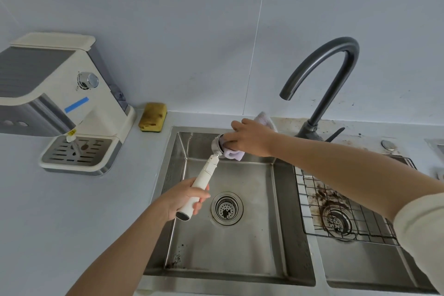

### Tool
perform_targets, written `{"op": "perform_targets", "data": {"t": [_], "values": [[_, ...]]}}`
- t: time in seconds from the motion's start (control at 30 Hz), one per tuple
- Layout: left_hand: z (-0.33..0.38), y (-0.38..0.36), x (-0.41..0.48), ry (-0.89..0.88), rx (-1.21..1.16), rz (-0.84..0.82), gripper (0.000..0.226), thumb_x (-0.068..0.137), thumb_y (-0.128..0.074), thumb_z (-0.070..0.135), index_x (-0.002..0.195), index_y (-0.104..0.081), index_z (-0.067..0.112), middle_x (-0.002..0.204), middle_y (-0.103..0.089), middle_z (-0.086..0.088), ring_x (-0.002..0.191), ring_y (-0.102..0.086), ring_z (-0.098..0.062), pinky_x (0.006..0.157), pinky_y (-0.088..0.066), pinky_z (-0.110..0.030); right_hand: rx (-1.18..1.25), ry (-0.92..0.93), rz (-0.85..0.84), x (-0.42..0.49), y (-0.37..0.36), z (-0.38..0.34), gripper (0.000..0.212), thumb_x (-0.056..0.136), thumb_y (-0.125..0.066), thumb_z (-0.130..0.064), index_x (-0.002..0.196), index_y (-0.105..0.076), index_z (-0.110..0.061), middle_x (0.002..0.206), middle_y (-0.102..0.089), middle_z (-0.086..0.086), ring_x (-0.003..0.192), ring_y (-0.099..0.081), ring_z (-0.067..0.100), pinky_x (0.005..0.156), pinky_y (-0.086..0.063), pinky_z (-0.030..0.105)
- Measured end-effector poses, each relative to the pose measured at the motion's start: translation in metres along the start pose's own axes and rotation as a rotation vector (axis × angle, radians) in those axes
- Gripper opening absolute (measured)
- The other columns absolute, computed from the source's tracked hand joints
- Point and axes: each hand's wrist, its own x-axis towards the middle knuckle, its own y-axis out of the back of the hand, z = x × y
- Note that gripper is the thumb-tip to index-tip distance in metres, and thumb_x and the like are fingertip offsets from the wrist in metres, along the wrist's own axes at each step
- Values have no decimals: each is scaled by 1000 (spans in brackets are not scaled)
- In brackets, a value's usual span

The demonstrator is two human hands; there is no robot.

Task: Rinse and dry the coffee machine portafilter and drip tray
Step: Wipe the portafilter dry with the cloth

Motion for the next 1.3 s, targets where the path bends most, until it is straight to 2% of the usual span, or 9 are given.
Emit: {"op": "perform_targets", "data": {"t": [0.1, 0.23, 0.33, 0.43, 0.67, 0.93, 1.07, 1.2, 1.3], "values": [[-5, -7, 3, -50, -16, 60, 25, 62, -64, 10, 81, -47, 9, 53, -48, 0, 37, -42, -11, 43, -39, -21, 342, -220, -187, 8, 8, -11, 19, 93, -42, -13, 107, -54, -18, 113, -54, -2, 100, -46, 23, 78, -42, 28], [-10, -18, 8, -79, -76, 112, 23, 71, -65, 3, 84, -47, 8, 51, -47, -1, 36, -42, -11, 41, -38, -20, 894, -501, -318, 16, 14, -11, 28, 91, -41, -5, 65, -36, -11, 63, -35, 0, 57, -34, 12, 52, -25, 17], [-9, -21, 11, -91, -167, 124, 24, 65, -65, 6, 82, -48, 9, 50, -47, 0, 35, -41, -11, 39, -37, -19, 1458, -690, -195, 7, 15, -1, 3, 78, -54, -2, 80, -54, -4, 73, -51, 7, 67, -48, 18, 63, -39, 23], [-6, -24, 14, -108, -205, 142, 18, 76, -63, 1, 79, -49, 11, 51, -49, 0, 35, -41, -11, 40, -38, -19, 1715, -846, -6, 3, 12, 0, 16, 76, -57, -1, 92, -61, -2, 82, -56, 11, 77, -54, 24, 69, -45, 31], [-1, -43, 16, -117, -173, 153, 18, 83, -54, -6, 78, -46, 10, 54, -46, -3, 37, -40, -12, 40, -39, -21, 1614, -868, 25, 12, 17, -9, 8, 82, -48, -1, 78, -48, -7, 65, -44, 4, 60, -42, 15, 56, -35, 23], [9, -47, 13, -133, -387, 105, 16, 82, -51, -5, 79, -48, 10, 50, -48, 1, 35, -40, -9, 37, -36, -17, 1109, -615, 0, 10, 31, 7, 36, 90, -40, -2, 59, -30, -17, 61, -35, -4, 60, -33, 12, 54, -26, 20], [25, -49, 11, -103, -653, -18, 9, 79, -51, 2, 79, -48, 11, 47, -50, 2, 32, -41, -6, 32, -35, -13, 1329, -728, 210, 0, 28, 13, 24, 84, -44, 3, 63, -42, -9, 62, -40, 1, 63, -38, 16, 60, -30, 24], [37, -43, 8, -134, -869, -155, 50, 29, -88, 4, 70, -58, 7, 43, -50, 0, 28, -46, -9, 30, -39, -13, 1481, -864, 521, -10, 22, 7, 7, 85, -48, -3, 79, -51, -2, 72, -46, 8, 69, -42, 19, 61, -32, 26], [37, -40, 12, -132, -963, -305, 44, 34, -89, 2, 69, -62, 4, 44, -52, -3, 30, -51, -11, 32, -43, -16, 1324, -956, 661, -9, 11, -5, 13, 87, -50, -4, 96, -55, 4, 106, -49, 12, 89, -47, 21, 74, -36, 21]]}}
